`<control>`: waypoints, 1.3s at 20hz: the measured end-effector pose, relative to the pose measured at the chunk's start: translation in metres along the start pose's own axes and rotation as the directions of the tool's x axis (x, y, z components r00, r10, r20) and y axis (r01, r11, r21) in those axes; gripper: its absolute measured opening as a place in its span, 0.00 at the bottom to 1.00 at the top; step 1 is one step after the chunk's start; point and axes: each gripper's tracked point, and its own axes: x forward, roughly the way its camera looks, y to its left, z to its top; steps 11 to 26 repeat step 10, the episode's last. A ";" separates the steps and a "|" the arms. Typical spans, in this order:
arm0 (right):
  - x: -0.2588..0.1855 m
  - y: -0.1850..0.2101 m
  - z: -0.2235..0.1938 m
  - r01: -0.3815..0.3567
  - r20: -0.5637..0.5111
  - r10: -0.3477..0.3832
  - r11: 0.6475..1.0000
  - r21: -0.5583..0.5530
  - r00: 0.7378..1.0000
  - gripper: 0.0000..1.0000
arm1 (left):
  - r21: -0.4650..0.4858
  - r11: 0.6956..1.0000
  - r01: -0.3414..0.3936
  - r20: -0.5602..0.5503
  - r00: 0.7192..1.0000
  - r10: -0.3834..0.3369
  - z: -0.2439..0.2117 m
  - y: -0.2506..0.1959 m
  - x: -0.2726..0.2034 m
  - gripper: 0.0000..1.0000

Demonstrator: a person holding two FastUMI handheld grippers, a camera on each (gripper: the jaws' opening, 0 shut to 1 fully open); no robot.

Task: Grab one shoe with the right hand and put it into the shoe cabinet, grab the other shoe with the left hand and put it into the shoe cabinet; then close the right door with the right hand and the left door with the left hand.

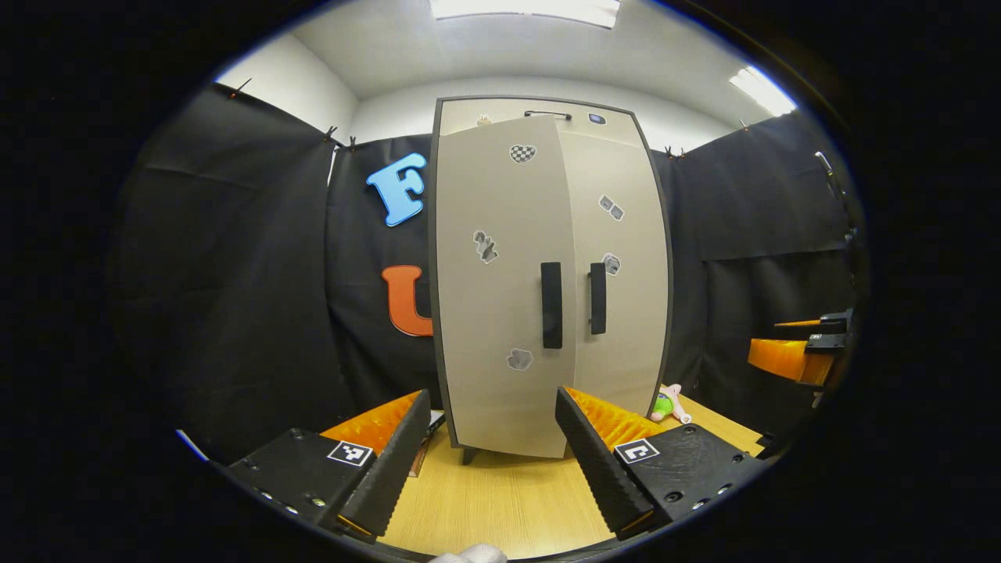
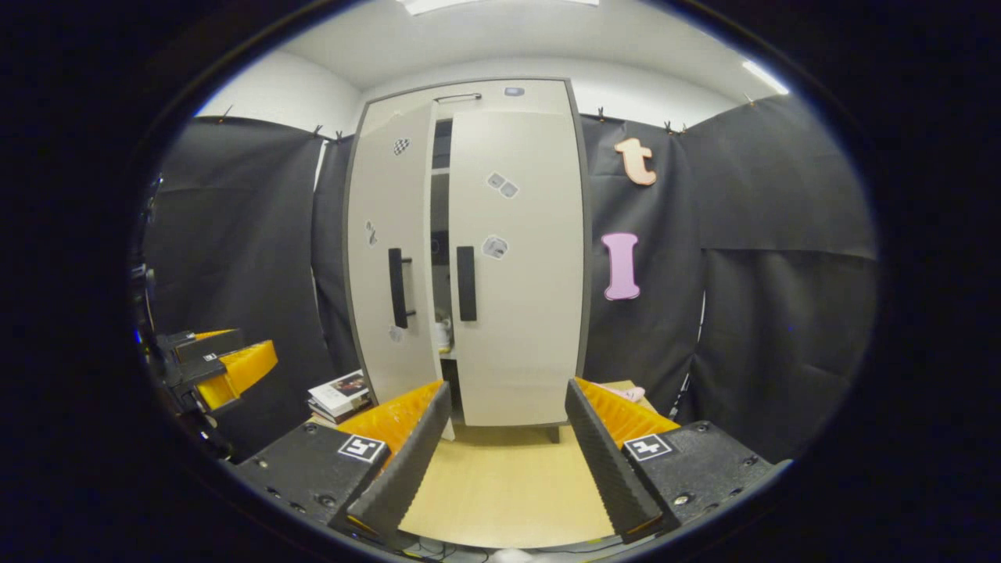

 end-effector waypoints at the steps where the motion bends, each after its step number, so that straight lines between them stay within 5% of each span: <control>1: -0.001 -0.001 0.001 0.001 0.002 -0.001 1.000 0.000 1.000 0.96 | -0.001 1.000 -0.007 -0.001 1.000 0.007 -0.001 0.001 0.000 0.96; 26: -0.001 -0.002 -0.001 0.000 -0.002 0.000 1.000 0.000 1.000 0.96 | -0.004 0.999 -0.033 -0.010 0.999 0.033 -0.004 0.007 0.000 0.96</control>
